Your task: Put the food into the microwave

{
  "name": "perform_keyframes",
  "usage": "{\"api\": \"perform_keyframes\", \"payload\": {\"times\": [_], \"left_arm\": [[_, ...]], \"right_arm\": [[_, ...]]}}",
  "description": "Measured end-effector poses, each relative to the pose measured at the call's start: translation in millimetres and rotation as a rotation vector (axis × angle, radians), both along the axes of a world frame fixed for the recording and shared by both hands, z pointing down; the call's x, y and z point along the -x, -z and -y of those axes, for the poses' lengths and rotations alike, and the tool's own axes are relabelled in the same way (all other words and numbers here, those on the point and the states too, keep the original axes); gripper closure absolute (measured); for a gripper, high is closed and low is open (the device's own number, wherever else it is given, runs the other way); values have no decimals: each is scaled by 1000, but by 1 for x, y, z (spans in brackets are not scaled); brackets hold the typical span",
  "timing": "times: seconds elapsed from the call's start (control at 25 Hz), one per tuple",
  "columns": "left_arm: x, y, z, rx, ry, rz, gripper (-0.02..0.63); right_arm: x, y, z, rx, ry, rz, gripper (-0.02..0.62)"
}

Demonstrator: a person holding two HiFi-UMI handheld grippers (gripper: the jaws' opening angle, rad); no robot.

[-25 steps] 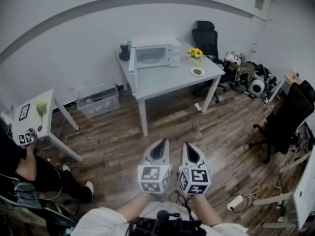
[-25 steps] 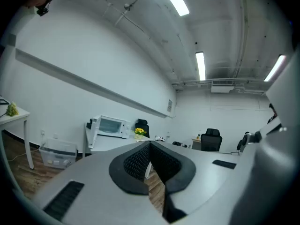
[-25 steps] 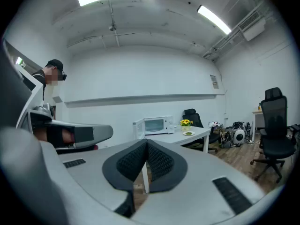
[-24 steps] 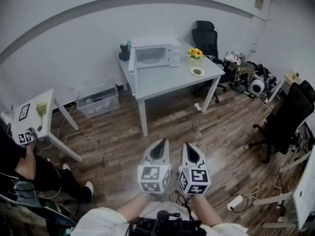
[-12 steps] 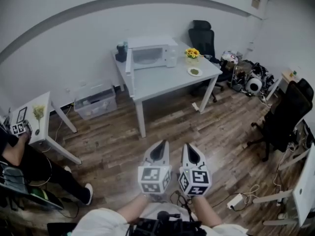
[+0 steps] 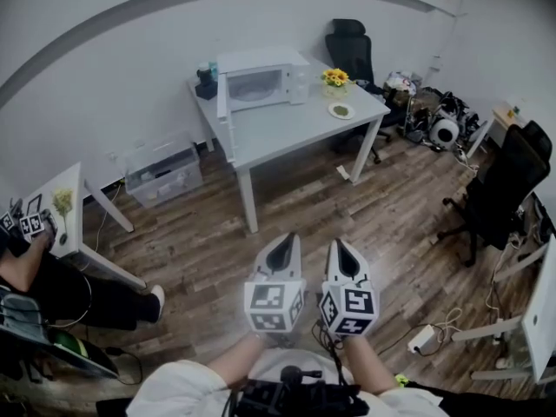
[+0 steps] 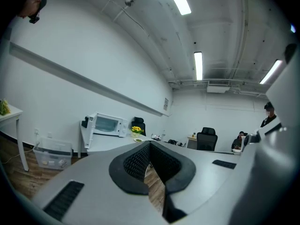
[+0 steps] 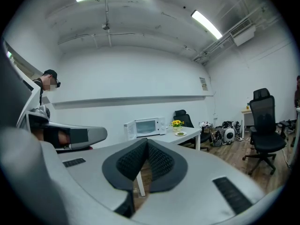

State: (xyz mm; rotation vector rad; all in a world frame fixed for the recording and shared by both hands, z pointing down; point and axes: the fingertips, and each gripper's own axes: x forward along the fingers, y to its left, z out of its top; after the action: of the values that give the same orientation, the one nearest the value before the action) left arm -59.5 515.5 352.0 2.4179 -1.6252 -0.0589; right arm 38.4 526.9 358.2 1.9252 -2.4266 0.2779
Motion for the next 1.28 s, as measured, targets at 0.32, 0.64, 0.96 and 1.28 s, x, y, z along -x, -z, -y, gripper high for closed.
{"api": "perform_keyframes", "payload": {"times": [0.32,0.64,0.96,1.28], "left_arm": [[5,-9,19,19,-29,22,596],[-5,-18,57,30,-38,29,597],[-25,-15,110,26,-37,27,596],[-54,-7,166,29,-24,24,595]], "right_arm": [[3,-11,20,26,-37,15,578],[-13,-24,59,42,-71,15,578],[-31,-16,114,16,-63,23,578],[-59,-5,173,20,-48,7,578]]}}
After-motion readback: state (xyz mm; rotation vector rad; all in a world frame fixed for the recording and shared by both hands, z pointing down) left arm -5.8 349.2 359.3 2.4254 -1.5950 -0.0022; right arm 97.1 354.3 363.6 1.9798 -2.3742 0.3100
